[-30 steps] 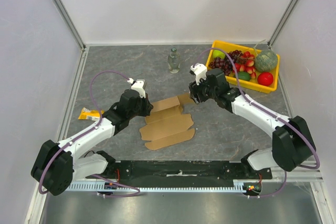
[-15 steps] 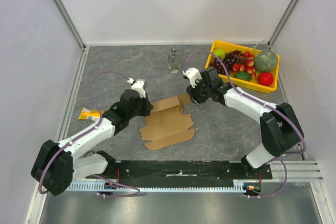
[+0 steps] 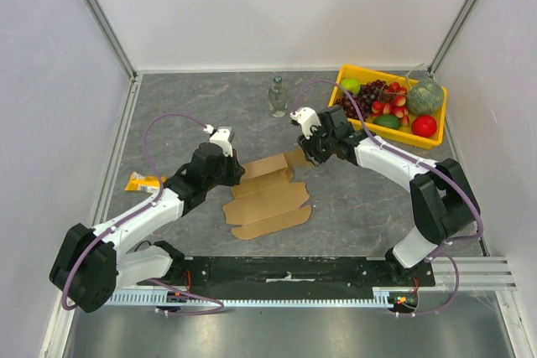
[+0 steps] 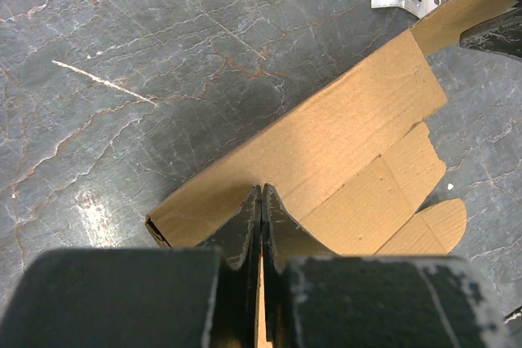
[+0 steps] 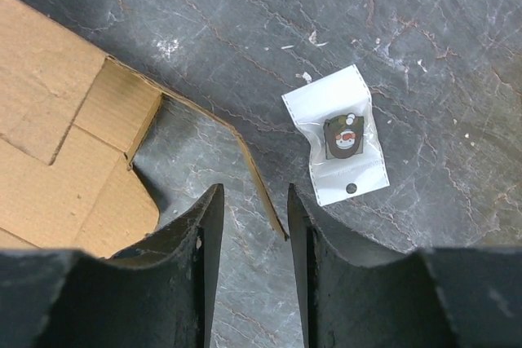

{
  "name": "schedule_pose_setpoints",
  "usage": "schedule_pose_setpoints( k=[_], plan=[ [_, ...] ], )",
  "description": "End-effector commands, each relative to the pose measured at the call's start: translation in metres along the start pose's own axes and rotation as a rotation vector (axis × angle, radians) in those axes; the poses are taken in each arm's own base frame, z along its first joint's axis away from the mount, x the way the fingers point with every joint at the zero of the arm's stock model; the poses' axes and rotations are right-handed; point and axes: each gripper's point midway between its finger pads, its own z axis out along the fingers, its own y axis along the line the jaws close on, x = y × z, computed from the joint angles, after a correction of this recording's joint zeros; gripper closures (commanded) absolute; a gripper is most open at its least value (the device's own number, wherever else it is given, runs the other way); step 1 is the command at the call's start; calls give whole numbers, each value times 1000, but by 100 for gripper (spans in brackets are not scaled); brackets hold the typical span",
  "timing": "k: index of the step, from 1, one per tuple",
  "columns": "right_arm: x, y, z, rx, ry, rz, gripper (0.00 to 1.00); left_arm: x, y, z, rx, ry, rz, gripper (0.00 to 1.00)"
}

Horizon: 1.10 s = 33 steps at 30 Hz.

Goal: Fold the paper box

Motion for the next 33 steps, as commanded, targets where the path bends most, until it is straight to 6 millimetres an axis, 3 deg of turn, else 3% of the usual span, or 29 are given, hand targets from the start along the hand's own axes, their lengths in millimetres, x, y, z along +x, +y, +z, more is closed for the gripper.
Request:
schedule_pose_setpoints(
  k=[1, 8, 14, 19, 28, 33],
  plan=[
    [-22, 0, -1, -23, -62, -3, 57, -2, -2, -1, -2, 7, -17, 98],
    [-26, 3, 2, -43, -66, 17, 64, 0, -2, -1, -3, 10, -19, 98],
    [-26, 4, 1, -44, -54, 70, 84, 2, -2, -1, -1, 14, -19, 98],
    [-28, 13, -6, -70, -59, 124, 94, 3, -1, -1, -4, 15, -22, 98],
    [-45, 31, -27, -105, -99, 166, 97, 6, -2, 1, 6, 20, -28, 98],
    [-50, 49, -26, -139, -86, 139, 97, 5, -3, 0, 9, 17, -29, 98]
  ],
)
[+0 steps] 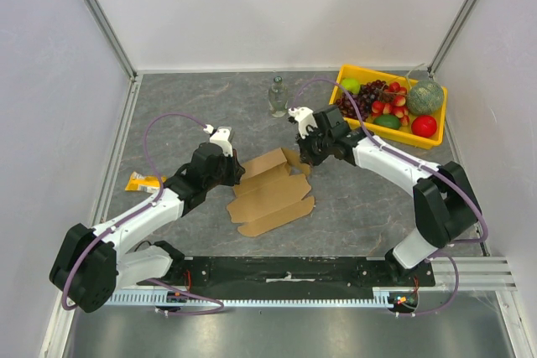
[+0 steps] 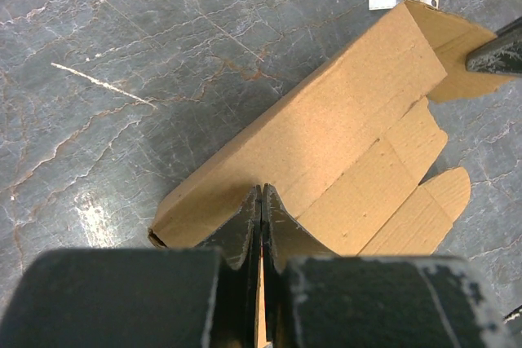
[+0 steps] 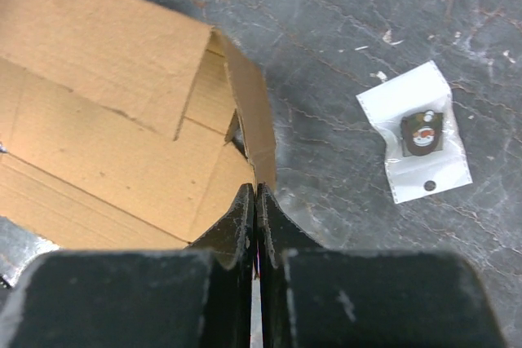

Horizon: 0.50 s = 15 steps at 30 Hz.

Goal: Fold the paper box

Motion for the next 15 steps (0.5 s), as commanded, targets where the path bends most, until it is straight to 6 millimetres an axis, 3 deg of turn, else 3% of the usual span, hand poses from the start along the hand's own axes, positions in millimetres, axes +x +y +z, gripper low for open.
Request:
schedule_pose_setpoints(
  k=[1, 15],
  plan=[
    [-34, 24, -13, -44, -70, -26, 97, 6, -2, 0, 5, 20, -27, 98],
    [-37, 44, -13, -26, -40, -81, 97, 5, -4, 0, 11, 21, -28, 98]
  ],
)
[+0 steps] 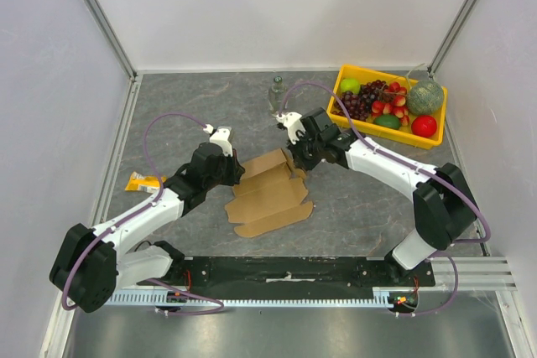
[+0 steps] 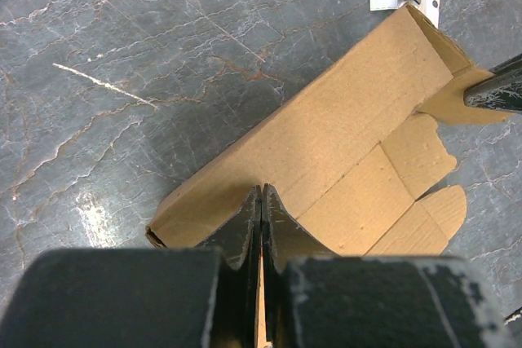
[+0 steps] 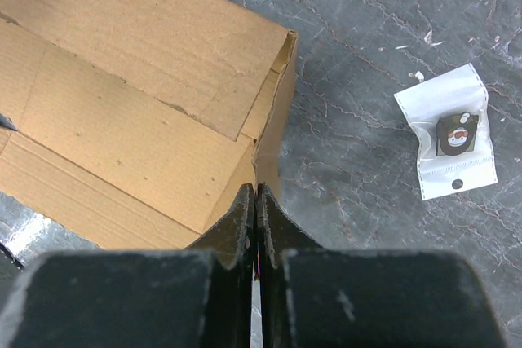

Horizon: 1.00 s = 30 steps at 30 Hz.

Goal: Fold the paper box

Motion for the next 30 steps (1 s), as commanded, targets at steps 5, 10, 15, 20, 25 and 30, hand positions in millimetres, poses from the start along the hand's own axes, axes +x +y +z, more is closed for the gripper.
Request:
schedule_pose_setpoints(
  k=[5, 10, 15, 20, 25, 30],
  plan=[
    [-46, 11, -20, -20, -99, -58, 96, 4, -4, 0, 12, 18, -29, 98],
    [-47, 8, -20, -15, -68, -104, 96, 3, -5, -1, 15, 14, -25, 98],
    [-42, 4, -19, -4, -37, -130, 95, 1, -5, -1, 14, 12, -23, 98],
    [-27, -12, -18, 76, 15, -171, 92, 1, -4, -1, 10, 14, -19, 98],
    [-17, -33, -15, 189, 28, -166, 76, 1, -4, 0, 9, 17, -17, 98],
    [-21, -43, -24, 274, -50, -102, 53, 6, -3, 3, 6, 32, -18, 98]
  ],
)
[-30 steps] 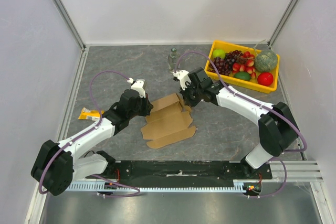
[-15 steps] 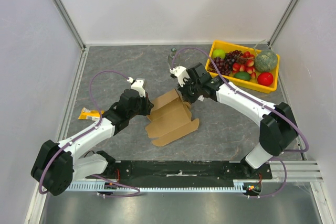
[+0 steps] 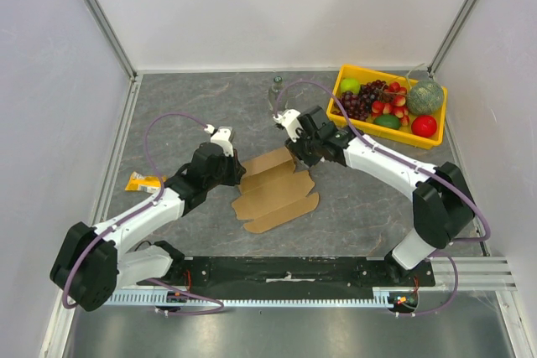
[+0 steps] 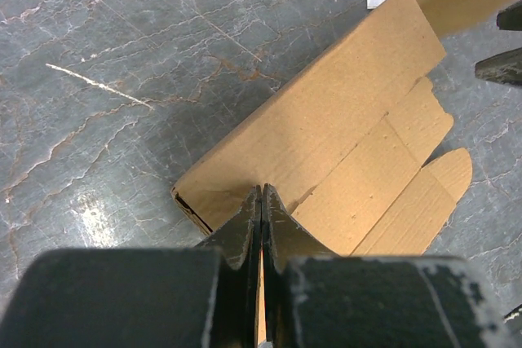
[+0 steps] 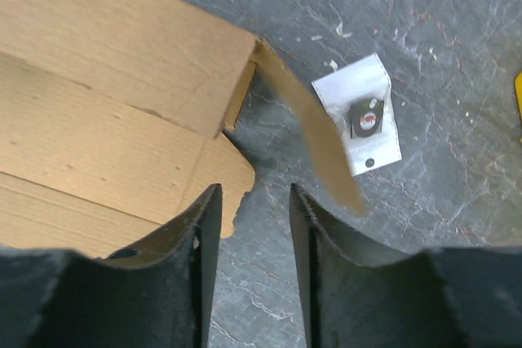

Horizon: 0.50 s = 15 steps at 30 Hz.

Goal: Fold the paper box

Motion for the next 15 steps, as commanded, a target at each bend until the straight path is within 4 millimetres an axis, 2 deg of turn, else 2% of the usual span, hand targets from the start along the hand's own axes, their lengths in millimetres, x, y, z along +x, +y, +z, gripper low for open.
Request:
schedule_pose_setpoints(
  k=[1, 3, 5, 8, 11, 15],
  plan=[
    [-13, -17, -15, 116, -109, 60, 52, 7, -1, 2, 0, 34, -17, 98],
    [-18, -13, -22, 100, -165, 95, 53, 7, -1, 2, 0, 34, -18, 98],
    [-23, -4, -28, 57, -231, 136, 58, 7, -1, 2, 1, 31, -18, 98],
    [-23, 14, -27, -36, -293, 194, 72, 8, -1, 2, 1, 31, -20, 98],
    [-11, 25, -14, -87, -297, 251, 86, 8, -1, 3, 1, 31, -20, 98],
    [13, 35, 5, -113, -270, 314, 95, 6, -2, 1, 3, 27, -20, 98]
  ],
)
